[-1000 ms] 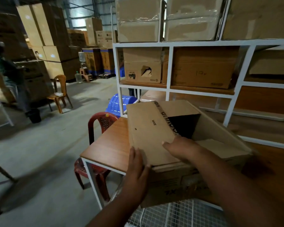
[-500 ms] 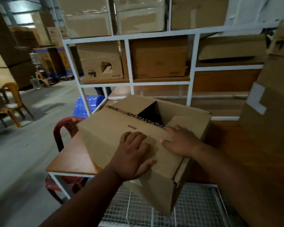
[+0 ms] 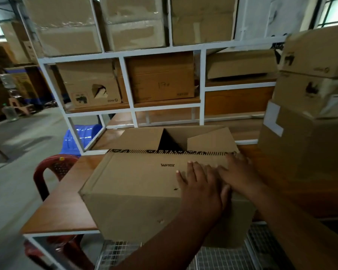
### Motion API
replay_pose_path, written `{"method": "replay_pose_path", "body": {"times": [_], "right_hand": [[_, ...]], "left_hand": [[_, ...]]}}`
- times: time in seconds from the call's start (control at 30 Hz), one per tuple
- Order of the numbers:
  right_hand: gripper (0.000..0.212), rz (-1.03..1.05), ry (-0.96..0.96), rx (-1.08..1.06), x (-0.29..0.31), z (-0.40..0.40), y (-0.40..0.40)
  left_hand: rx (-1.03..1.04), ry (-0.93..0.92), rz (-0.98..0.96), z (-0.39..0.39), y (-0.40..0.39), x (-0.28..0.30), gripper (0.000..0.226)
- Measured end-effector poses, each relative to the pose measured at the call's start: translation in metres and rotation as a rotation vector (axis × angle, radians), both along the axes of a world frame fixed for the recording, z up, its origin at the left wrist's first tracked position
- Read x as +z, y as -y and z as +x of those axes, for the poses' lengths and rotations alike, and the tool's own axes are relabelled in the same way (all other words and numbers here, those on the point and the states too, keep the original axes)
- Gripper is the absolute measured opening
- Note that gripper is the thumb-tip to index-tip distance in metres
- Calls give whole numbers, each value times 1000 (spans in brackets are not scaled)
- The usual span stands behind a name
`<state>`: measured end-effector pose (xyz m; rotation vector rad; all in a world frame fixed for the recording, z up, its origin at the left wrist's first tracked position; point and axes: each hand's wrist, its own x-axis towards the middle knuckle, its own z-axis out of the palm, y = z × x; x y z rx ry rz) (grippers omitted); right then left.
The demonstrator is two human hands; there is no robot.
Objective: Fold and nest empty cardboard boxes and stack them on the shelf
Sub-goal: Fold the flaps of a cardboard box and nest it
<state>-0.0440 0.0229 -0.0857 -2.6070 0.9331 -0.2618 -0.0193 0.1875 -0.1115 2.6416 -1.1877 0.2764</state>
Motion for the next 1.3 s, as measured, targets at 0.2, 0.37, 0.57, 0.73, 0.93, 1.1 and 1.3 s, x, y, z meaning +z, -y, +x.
{"method": "replay_pose_path", "body": {"times": [0.2,0.37,0.57,0.73,0.93,1.1,1.3], "right_hand": [[77,-30,-47,75,2,2,9],[78,-32,-58,103,6,16,15],[76,-154,-142,186,10,55,33],[85,-139,-273,275,24,96,30],[71,-96,-191,385,13,109,2],[74,-142,-227,409,15,88,9],[76,101,-59,1,-16,23,63]], "left_hand": [[-38,8,100,53,-38,18,86],[35,3,128,134,-97,21,88],[84,1,74,149,-93,16,88],[92,-31,126,150,-95,15,100],[89,-56,216,135,-102,11,110],[92,-80,226,115,-107,9,113],[266,-99,115,145,-124,24,91]]}}
